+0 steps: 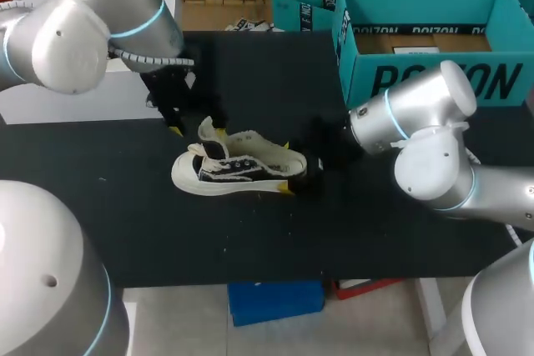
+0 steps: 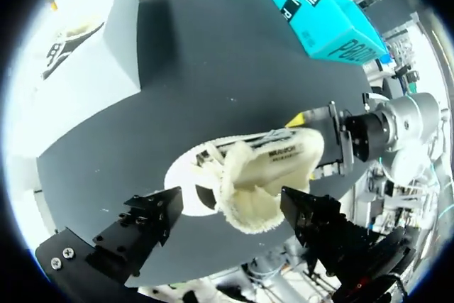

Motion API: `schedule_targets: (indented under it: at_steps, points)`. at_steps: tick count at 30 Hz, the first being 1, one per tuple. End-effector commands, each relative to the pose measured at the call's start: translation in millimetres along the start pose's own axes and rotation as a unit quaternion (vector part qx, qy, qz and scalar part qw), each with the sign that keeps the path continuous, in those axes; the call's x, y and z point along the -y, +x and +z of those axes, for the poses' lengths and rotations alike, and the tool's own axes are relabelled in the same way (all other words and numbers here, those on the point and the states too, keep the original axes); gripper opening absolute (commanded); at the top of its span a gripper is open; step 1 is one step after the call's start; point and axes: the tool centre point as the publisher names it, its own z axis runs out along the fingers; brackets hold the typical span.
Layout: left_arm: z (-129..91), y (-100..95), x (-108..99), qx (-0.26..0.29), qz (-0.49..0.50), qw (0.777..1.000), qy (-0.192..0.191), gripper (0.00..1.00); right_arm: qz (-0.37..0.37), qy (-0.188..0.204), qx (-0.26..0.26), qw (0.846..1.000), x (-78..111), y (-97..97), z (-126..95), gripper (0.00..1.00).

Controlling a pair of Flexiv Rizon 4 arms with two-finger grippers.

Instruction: Take the shoe out of the shoebox, open the shoe tongue, remove and reinsert the insole, then place the shoe into the shoebox

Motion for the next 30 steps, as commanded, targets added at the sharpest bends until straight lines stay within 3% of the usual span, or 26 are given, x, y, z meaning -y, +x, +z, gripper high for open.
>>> schedule_targets:
  at_steps: [1, 2, 3, 4, 5, 12, 18, 30]
  points:
    - [-14.5, 12.3, 10.9, -0.045, 0.174, 0.980, -0.087, 1.00, 0.001, 0.001, 0.000, 1.000, -0.5, -1.0, 1.2, 0.00]
    - [-16.2, 16.9, 13.0, -0.045, 0.206, 0.972, -0.103, 0.57, 0.001, 0.001, 0.000, 1.000, -0.5, -1.0, 1.2, 0.00]
    - [-16.7, 21.6, 15.1, -0.042, 0.241, 0.962, -0.121, 0.40, 0.001, 0.001, 0.000, 1.000, -0.5, -1.0, 1.2, 0.00]
    - [-16.6, 26.1, 17.4, -0.034, 0.277, 0.951, -0.135, 0.13, 0.001, 0.001, 0.000, 1.000, -0.5, -1.0, 1.2, 0.00]
    - [-16.4, 30.5, 19.9, -0.032, 0.307, 0.939, -0.151, 0.00, 0.001, 0.001, 0.000, 1.000, -0.5, -1.0, 1.2, 0.00]
    - [-15.2, 53.6, 36.8, -0.041, 0.485, 0.833, -0.261, 0.00, 0.001, 0.001, 0.000, 1.000, -0.5, -1.0, 1.2, 0.00]
    - [-13.2, 54.9, 44.1, -0.092, 0.610, 0.711, -0.337, 0.00, 0.001, 0.001, 0.000, 1.000, -0.5, -1.0, 1.2, 0.00]
    - [-13.1, 54.8, 44.6, -0.094, 0.617, 0.706, -0.334, 0.00, 0.001, 0.001, 0.000, 1.000, -0.5, -1.0, 1.2, 0.00]
